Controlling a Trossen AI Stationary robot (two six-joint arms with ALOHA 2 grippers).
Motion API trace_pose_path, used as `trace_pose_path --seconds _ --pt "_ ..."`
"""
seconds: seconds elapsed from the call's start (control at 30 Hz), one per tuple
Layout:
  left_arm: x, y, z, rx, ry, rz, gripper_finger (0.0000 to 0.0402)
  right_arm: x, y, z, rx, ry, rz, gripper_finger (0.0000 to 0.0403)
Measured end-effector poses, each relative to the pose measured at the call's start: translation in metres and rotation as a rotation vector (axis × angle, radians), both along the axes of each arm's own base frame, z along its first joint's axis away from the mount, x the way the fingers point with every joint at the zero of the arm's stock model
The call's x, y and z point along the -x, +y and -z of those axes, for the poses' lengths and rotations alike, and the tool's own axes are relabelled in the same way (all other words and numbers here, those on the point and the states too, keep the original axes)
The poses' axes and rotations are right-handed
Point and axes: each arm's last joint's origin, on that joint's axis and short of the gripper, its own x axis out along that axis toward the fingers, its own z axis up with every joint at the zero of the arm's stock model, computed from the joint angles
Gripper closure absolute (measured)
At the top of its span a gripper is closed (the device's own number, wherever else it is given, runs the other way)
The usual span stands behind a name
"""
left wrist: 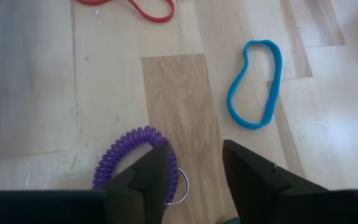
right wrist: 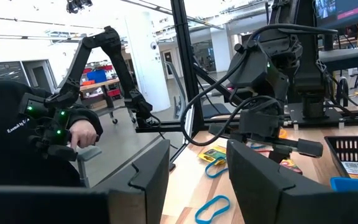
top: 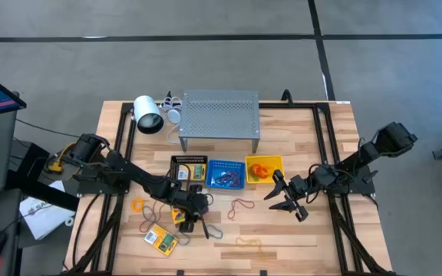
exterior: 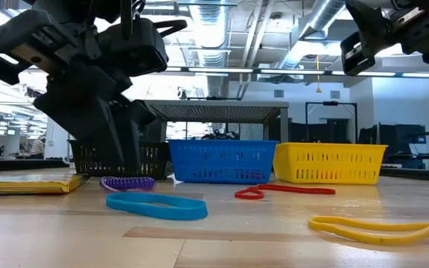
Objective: Pick & Place Office Desk Supplies
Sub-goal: Put the purple spiral keychain into the yellow bin
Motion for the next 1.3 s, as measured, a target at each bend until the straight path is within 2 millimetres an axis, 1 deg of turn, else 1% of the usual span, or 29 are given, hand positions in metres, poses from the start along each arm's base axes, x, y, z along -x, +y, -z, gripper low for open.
trace_pose_path --seconds 0.17,0.3,0.63,0.9,1.13,1.3 --pt "0.000 0.001 0.000 -0.017 -0.008 -0.017 0.0224 0.000 0.000 0.000 0.000 0.000 0.000 0.0248" --pt "-0.001 0.001 -0.001 -0.021 -0.011 -0.042 0.0215 0.000 0.000 0.000 0.000 0.000 0.000 0.0248" --pt "-0.001 0.001 -0.001 -0.006 -0.006 -0.064 0.0226 0.000 0.000 0.000 0.000 0.000 0.000 0.0248" --pt "-0.001 0.001 -0.001 -0.005 -0.005 -0.065 0.0226 0.000 0.000 0.000 0.000 0.000 0.000 0.0248" --pt "0.001 -0.004 0.010 -0.033 0.029 -0.064 0.0229 0.000 0.000 0.001 0.001 0.005 0.000 0.0248" --pt "0.001 -0.003 0.010 -0.047 0.020 -0.087 0.0232 0.000 0.000 0.001 0.002 0.005 0.000 0.0248"
